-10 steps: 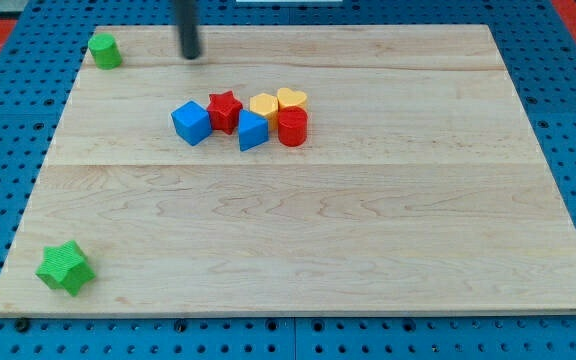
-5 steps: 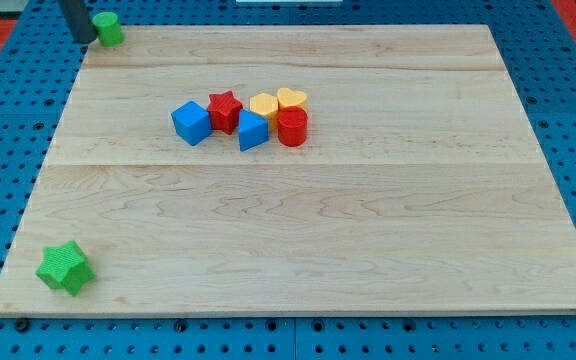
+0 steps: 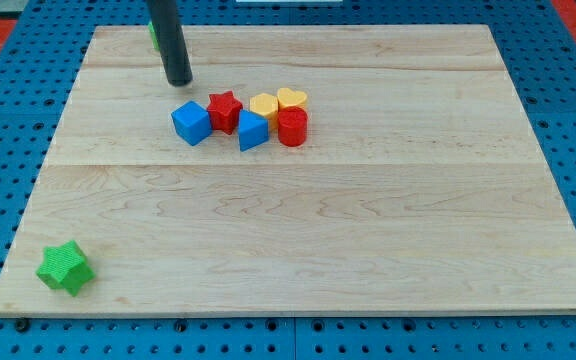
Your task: Push green blocks into group of blocks
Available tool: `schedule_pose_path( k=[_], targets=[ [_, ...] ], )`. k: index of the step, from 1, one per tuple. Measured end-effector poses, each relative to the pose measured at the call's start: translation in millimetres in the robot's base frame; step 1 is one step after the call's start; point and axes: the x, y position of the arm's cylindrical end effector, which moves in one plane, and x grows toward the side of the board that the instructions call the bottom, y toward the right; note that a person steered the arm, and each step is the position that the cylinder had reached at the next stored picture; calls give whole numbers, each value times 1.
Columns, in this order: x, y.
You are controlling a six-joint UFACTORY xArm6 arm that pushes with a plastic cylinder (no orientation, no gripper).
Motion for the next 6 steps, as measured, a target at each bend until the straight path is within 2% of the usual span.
schedule_pose_path(
  k=[1,2,4,5,6],
  targets=[
    [-42,110],
    [-123,84],
    [-126,75],
    [-126,42],
    [-78,9]
  ],
)
